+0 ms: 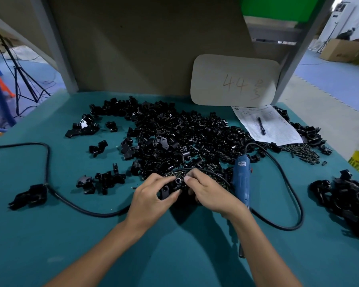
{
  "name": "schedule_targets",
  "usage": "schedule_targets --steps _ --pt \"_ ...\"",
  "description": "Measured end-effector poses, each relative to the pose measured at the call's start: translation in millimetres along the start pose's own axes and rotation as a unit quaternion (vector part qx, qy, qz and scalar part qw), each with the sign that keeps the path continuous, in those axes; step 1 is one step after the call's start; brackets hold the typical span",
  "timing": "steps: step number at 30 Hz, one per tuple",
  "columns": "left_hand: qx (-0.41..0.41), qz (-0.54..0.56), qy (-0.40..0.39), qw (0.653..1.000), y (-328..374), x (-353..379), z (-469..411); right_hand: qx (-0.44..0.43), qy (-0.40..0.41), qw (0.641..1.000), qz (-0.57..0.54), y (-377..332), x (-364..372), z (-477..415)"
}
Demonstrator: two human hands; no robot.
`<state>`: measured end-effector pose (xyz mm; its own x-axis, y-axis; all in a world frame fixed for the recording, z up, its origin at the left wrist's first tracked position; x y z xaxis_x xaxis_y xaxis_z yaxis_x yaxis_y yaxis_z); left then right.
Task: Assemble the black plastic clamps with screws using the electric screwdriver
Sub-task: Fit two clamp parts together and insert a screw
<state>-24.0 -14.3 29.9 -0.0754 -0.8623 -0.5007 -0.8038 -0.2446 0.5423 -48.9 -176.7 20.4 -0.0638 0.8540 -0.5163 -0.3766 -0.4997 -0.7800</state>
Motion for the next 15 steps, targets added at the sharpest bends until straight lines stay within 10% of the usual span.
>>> schedule_targets --steps 6,11,15 --pt "0.006 0.004 -0.001 1.0 0 0 1 -0.009 0.039 0.998 0.053 -5 -5 6" --pt "0.011 0.008 -0.01 1.0 0 2 1 0.055 0.384 0.913 0.122 40 -79 47" --pt "0.015 0.016 -0.019 1.0 1 4 1 0.209 0.323 0.91 0.156 85 -87 53"
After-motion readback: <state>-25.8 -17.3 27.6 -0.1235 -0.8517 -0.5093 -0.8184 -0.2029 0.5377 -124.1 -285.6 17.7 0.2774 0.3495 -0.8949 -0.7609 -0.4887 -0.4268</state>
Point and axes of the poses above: each hand's wrist, its own z-axis away from the middle knuckle, its own x-axis out of the palm, y = z × x, the point moved 7 cm from there along -z, towards the middle knuckle, and after that the axes turned 14 degrees about x, right-handed, at the moved point
